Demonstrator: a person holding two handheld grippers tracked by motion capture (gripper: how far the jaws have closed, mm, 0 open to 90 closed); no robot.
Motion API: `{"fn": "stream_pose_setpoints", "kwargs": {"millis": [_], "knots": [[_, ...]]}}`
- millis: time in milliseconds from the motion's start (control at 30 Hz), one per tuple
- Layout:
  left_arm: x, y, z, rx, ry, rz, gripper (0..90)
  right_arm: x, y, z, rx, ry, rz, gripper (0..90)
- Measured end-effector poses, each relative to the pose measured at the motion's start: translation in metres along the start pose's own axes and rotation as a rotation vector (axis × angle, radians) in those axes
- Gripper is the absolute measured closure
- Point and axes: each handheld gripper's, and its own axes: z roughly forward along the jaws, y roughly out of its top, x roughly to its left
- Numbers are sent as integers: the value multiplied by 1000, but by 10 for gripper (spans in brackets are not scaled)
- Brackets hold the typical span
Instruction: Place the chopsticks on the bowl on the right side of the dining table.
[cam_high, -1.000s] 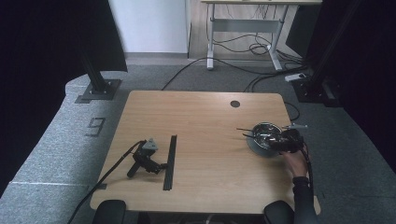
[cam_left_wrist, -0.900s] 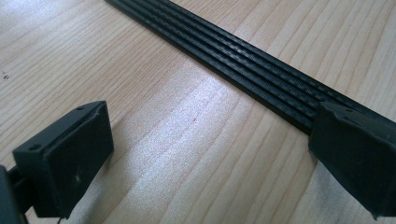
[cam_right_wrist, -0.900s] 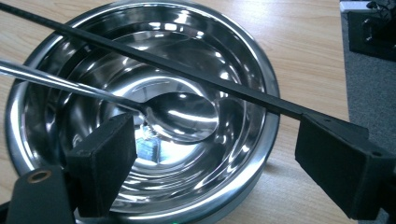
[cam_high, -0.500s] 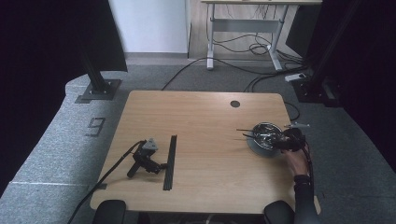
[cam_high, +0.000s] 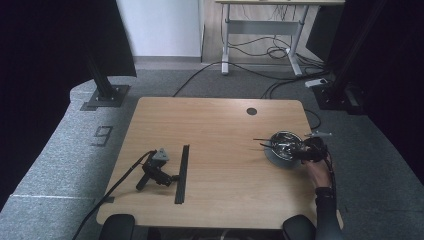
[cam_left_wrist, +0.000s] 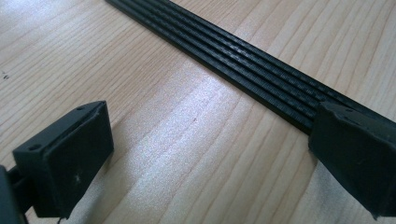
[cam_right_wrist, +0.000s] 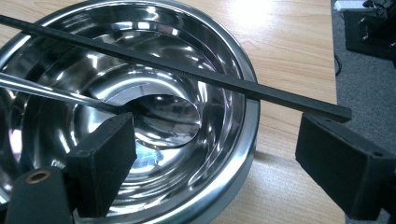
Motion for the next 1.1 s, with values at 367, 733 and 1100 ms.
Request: {"fn": "stream_pose_setpoints", "kwargs": {"millis": [367,733,1100], "knots": [[0,0,0,1,0,0,0,-2,-5,-26,5,6,-3,119],[0,0,0,1,0,0,0,2,-20,-49,-12,17,-27,122],[0,0,0,0,0,0,0,17,-25,-75,-46,57,-60,123]]}}
